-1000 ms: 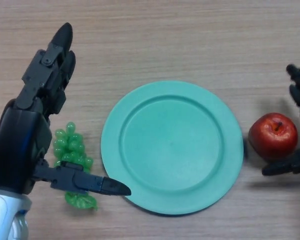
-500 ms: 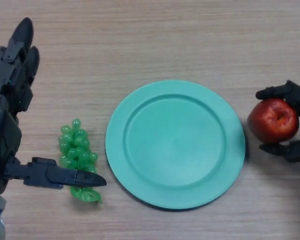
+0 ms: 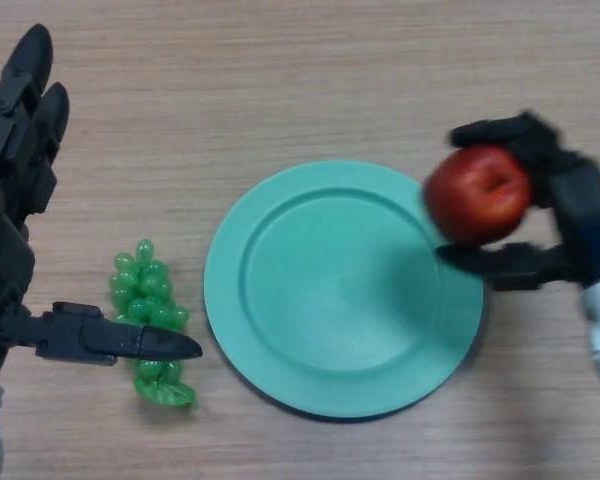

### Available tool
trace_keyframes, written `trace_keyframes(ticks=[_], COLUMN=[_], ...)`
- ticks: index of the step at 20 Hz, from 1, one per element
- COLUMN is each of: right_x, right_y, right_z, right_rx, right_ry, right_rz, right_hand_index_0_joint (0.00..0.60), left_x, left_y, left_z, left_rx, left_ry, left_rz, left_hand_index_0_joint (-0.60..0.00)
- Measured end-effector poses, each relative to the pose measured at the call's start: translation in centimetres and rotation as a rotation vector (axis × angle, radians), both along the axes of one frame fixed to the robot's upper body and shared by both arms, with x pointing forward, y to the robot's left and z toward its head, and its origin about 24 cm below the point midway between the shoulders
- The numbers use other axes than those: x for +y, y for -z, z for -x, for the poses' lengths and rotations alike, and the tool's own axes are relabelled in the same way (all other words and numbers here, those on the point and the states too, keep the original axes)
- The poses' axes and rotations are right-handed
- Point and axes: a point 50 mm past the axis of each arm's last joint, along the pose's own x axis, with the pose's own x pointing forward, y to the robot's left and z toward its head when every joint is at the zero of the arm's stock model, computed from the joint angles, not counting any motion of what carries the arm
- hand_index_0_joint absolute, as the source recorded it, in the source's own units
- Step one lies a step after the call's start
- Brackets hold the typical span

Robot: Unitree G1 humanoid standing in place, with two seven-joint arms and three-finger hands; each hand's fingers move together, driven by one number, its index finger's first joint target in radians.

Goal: Pick up the red apple and place it on the plate

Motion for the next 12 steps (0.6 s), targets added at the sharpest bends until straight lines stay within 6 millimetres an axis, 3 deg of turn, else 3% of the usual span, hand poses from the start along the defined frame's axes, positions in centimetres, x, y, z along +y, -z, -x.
trace_keyframes(ticks=[4,8,11,12], right_x=[2.9,4.0,4.2,4.2], right_y=[3.5,4.1,4.3,4.3], right_z=[0.5,0.8,0.9,1.0], right_rx=[0.063,0.022,0.028,0.039], right_ry=[-0.035,-0.042,-0.062,-0.081], right_rz=[0.161,0.244,0.247,0.248], right_hand_index_0_joint=[0.6,0.6,0.25,0.099], left_x=[0.2,0.1,0.1,0.1], left_y=[0.4,0.3,0.4,0.5], left_z=[-0.2,-0.3,-0.3,-0.2], left_rx=[0.004,0.0,0.004,0.009], left_ry=[0.043,0.068,0.069,0.068], left_rz=[0.016,0.039,0.04,0.04], left_hand_index_0_joint=[0.0,0.0,0.0,0.0])
